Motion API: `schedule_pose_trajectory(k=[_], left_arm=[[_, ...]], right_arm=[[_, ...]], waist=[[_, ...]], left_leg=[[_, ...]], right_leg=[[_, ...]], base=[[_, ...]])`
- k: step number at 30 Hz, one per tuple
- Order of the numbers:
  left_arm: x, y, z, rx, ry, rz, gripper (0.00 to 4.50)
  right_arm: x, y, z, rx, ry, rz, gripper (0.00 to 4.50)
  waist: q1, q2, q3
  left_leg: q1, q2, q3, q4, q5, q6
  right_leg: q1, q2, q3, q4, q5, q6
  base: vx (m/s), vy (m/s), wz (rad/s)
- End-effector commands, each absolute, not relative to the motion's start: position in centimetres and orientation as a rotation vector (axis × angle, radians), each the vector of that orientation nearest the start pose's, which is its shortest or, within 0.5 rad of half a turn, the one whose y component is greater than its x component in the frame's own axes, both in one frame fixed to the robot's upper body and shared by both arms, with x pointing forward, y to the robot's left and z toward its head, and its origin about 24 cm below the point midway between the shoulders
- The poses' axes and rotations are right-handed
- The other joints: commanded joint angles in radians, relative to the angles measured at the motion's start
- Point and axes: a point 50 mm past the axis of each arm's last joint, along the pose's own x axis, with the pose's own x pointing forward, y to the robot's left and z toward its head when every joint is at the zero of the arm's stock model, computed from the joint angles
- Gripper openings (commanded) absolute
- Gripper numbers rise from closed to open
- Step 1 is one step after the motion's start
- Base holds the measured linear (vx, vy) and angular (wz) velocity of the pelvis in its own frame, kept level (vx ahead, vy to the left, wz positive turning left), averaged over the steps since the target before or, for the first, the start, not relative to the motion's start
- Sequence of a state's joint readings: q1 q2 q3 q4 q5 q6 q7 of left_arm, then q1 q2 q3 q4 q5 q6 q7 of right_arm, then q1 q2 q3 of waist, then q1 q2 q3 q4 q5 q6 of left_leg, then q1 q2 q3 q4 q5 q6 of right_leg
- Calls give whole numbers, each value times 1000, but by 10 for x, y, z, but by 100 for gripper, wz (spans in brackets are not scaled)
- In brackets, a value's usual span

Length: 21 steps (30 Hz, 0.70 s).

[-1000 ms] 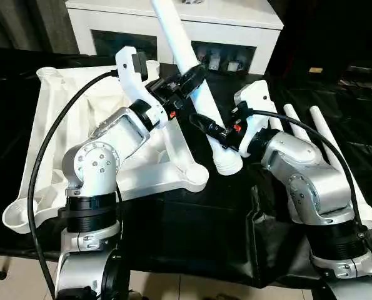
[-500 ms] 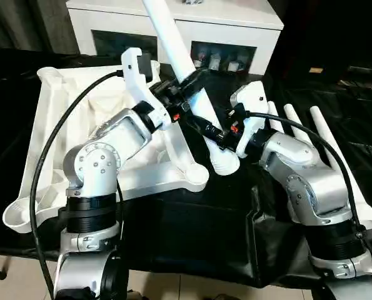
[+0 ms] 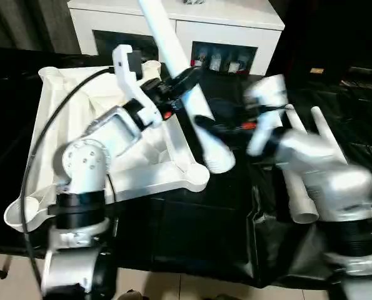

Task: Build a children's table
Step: Pick table leg

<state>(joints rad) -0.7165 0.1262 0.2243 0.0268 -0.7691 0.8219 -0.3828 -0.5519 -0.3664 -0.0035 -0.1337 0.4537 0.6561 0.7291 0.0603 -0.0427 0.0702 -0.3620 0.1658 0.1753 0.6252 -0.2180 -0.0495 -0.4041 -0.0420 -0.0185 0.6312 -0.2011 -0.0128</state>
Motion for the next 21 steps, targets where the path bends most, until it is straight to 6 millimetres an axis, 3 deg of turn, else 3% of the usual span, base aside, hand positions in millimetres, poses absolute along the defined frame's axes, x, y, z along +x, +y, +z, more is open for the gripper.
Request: schedule_pose_trajectory(k=[1,5,11,12,17,21], left_arm=[[331,103,212,-529,-7,-915,182],[325,102,215,-465,-3,-1026,182],[309,101,225,-407,-43,-1246,182],[306,100,226,-399,-52,-1283,182],[296,99,229,-384,-99,-1413,181],[297,99,230,-379,-107,-1442,181]], right_arm=[[302,-138,189,19,3,1020,360],[300,-152,194,71,75,1075,391],[296,-153,186,119,199,1175,442],[295,-152,183,119,221,1189,447],[287,-143,168,104,328,1295,450],[283,-135,165,134,374,1378,413]], waist=[[1,5,-79],[3,3,-78],[2,6,-78],[2,1,-77],[2,3,-75],[5,0,-77]], left_leg=[[8,50,-15,-64,6,46],[8,49,-15,-64,2,50],[10,51,-15,-64,-11,36],[10,52,-15,-65,-13,34],[9,53,-14,-65,-19,31],[10,53,-14,-65,-19,23]], right_leg=[[71,-79,45,-53,57,-260],[70,-81,45,-56,16,-262],[67,-81,44,-56,-20,-267],[66,-81,44,-58,-22,-268],[66,-84,44,-58,-32,-273],[67,-84,44,-58,-34,-270]], base=[[0,0,0],[0,0,0],[0,0,0],[0,0,0],[0,0,0],[0,0,0]])
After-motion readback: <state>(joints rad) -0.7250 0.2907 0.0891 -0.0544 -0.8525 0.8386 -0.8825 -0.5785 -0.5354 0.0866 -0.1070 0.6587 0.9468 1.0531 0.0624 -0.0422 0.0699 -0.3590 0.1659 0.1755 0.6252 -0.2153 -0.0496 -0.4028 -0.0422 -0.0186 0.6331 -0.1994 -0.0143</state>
